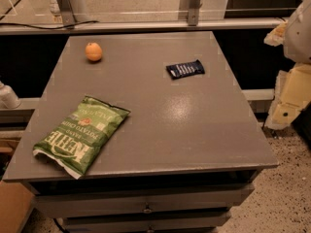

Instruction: Pick orange

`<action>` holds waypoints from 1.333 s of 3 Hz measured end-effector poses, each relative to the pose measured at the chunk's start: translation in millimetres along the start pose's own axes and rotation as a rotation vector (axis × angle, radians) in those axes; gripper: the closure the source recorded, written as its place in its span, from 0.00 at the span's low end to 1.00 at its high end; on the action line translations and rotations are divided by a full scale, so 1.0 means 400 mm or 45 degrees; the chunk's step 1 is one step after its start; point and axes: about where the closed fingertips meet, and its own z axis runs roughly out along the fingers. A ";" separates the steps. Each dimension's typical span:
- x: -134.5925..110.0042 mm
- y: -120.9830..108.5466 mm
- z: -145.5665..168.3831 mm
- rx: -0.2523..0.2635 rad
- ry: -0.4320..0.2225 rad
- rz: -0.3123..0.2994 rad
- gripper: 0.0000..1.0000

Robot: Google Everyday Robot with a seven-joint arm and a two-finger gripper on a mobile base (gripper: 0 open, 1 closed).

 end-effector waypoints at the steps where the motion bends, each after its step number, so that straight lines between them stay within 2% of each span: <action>1: 0.000 0.000 0.000 0.000 0.000 0.000 0.00; 2: -0.029 -0.025 0.032 0.007 -0.075 -0.025 0.00; 4: -0.142 -0.151 0.129 0.034 -0.357 -0.067 0.00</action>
Offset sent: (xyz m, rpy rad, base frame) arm 0.0454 0.0279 -0.0245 0.1392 -0.0490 0.0934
